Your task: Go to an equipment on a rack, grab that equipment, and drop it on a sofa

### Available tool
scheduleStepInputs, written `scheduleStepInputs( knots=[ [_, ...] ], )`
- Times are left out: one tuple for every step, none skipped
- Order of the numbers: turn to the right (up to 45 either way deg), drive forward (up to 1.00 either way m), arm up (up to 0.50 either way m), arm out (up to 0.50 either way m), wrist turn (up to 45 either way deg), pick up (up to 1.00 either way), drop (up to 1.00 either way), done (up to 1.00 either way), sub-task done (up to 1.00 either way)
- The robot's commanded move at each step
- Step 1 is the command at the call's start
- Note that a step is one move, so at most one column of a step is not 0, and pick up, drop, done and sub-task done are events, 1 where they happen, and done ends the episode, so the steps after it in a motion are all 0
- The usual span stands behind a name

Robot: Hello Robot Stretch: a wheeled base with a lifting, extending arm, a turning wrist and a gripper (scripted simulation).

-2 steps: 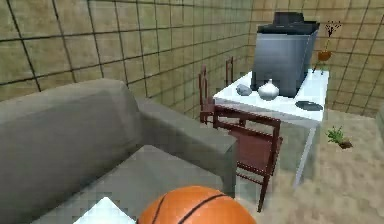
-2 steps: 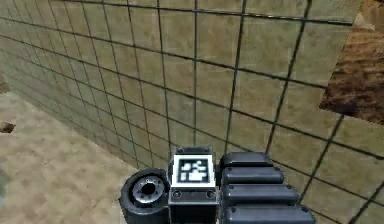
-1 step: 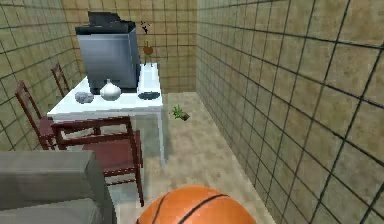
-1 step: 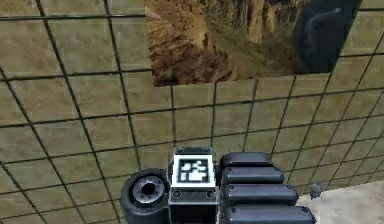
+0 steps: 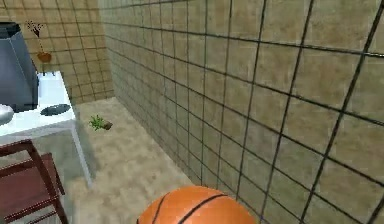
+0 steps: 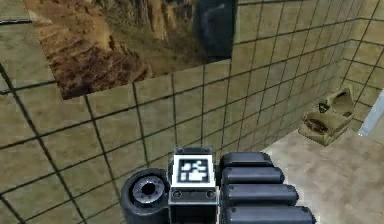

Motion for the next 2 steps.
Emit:
scheduleStepInputs(
  knots=[
    [3.0, 0.0, 0.0, 0.0, 0.0, 0.0, 0.0, 0.0, 0.0],
    [-45.0, 0.0, 0.0, 0.0, 0.0, 0.0, 0.0, 0.0, 0.0]
  ],
)
